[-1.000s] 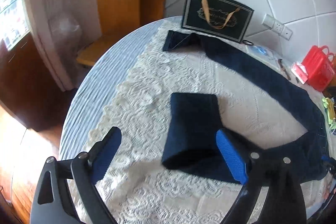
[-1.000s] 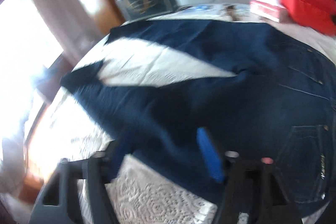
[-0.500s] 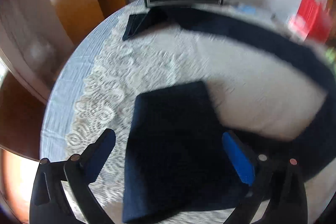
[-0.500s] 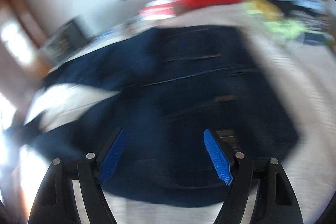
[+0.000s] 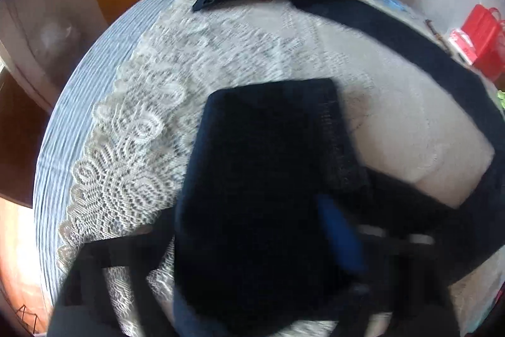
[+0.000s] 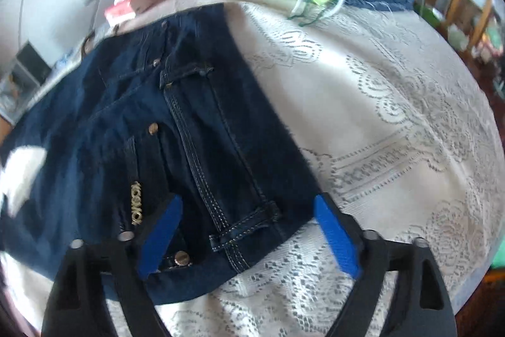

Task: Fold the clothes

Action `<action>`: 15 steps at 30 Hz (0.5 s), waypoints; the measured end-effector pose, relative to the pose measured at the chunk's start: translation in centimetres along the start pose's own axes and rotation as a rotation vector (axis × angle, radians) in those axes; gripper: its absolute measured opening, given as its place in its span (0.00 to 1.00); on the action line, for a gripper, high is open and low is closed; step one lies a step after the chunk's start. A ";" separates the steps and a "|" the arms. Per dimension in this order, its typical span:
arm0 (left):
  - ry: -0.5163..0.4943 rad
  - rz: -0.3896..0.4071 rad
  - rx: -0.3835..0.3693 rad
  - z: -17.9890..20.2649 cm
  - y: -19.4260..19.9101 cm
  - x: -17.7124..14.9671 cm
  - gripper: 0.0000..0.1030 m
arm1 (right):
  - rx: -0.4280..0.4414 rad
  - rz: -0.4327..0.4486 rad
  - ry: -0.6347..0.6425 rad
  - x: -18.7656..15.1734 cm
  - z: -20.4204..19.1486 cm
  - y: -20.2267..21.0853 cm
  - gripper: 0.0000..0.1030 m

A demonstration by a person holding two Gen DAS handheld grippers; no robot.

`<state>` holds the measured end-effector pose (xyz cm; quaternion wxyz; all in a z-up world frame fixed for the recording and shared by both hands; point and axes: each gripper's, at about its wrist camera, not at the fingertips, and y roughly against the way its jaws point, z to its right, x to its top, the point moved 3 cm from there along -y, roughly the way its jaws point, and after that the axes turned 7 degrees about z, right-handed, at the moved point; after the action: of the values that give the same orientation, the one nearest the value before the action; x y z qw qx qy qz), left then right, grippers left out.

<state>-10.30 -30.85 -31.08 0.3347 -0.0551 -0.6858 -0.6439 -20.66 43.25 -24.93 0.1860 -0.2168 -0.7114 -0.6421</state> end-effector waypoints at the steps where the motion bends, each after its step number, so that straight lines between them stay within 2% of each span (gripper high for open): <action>1: -0.007 0.001 0.030 0.3 0.4 0.4 0.22 | -0.008 0.006 0.008 -0.3 -0.1 -0.1 0.93; 3: -0.039 0.041 0.091 1.1 1.9 2.1 0.14 | -0.056 0.014 0.041 -0.7 -0.6 -0.3 0.90; 4: -0.040 0.063 0.106 1.2 2.7 3.1 0.13 | -0.089 0.016 0.073 -0.9 -1.0 -0.4 0.88; 6: -0.014 0.163 0.125 0.8 6.1 6.5 0.13 | -0.128 0.025 0.111 -1.1 -1.3 -0.6 0.85; 8: 0.057 0.320 0.173 -1.0 11.3 9.7 0.13 | -0.111 0.039 0.094 -1.1 -0.9 -0.7 0.85; 10: 0.141 0.460 0.251 -3.6 15.6 10.9 0.13 | -0.092 0.052 0.083 -1.2 -0.6 -0.5 0.85; 11: 0.219 0.504 0.247 -5.8 17.4 10.9 0.13 | -0.087 0.059 0.087 -1.3 -0.6 -0.5 0.86; 13: 0.279 0.466 0.207 -8.5 17.3 10.2 0.14 | -0.089 0.076 0.093 -1.3 -0.7 -0.4 0.88; 14: 0.298 0.405 0.171 -9.8 16.0 9.3 0.18 | -0.086 0.086 0.090 -1.4 -0.8 -0.5 0.90; 15: 0.308 0.355 0.134 -10.4 14.9 8.5 0.35 | -0.080 0.096 0.083 -1.4 -0.8 -0.5 0.94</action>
<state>-5.23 -41.02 -14.59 0.5463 -0.0534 -0.6475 -0.5287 -19.76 42.29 -26.02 0.2372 -0.2310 -0.6655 -0.6690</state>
